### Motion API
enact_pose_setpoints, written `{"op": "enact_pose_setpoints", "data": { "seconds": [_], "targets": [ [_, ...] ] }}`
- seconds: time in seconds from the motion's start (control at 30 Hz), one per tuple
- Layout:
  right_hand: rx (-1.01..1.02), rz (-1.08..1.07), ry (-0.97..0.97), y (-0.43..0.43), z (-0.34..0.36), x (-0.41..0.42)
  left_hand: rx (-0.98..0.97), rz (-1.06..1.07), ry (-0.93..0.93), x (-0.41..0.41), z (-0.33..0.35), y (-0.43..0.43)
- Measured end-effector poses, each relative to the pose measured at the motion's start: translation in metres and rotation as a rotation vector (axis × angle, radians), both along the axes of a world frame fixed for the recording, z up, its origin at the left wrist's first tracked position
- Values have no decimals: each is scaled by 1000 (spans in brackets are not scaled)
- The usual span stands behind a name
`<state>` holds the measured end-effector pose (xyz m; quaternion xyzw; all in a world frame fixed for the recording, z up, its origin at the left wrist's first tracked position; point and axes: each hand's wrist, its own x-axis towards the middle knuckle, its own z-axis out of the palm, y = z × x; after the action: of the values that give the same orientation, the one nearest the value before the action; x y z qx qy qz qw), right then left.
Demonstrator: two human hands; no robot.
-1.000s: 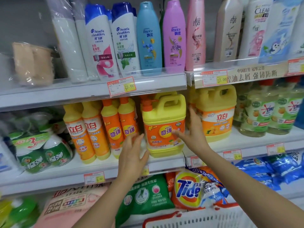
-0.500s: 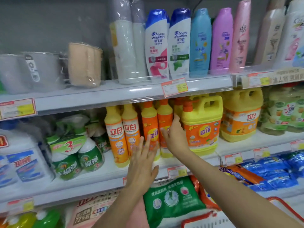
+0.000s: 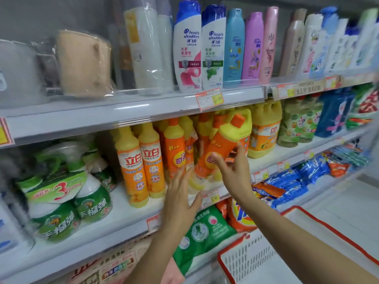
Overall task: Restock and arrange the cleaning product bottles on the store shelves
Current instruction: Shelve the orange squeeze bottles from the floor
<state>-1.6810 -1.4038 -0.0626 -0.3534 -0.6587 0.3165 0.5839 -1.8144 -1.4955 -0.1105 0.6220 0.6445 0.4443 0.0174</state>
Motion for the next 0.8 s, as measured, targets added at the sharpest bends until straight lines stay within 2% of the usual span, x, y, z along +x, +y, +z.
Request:
{"op": "enact_pose_setpoints", "data": {
  "seconds": [0.13, 0.23, 0.33, 0.43, 0.5, 0.63, 0.7, 0.77, 0.8],
  "targets": [
    [-143, 49, 70, -23, 12, 24, -7, -31, -211, 27, 8, -8],
    [-214, 30, -6, -38, 11, 35, -52, -22, -396, 44, 9, -22],
    [-335, 231, -45, -51, 2, 45, -104, -67, -541, 50, -5, -37],
    [-474, 494, 15, -59, -8, 57, -139, -151, -762, 54, -11, -50],
    [-476, 506, 15, -59, -15, 58, -189, -230, -880, 58, -7, -59],
    [-406, 350, 27, -53, -35, 56, -271, -208, -919, 76, -13, -67],
    [-380, 310, 25, -51, -45, 55, -319, -126, -852, 81, -18, -68],
    [-378, 375, 0, -47, -46, 62, -333, -79, -807, 84, -20, -70],
    [-384, 438, -30, -44, -44, 67, -323, -80, -850, 85, -20, -71]
  ]
}}
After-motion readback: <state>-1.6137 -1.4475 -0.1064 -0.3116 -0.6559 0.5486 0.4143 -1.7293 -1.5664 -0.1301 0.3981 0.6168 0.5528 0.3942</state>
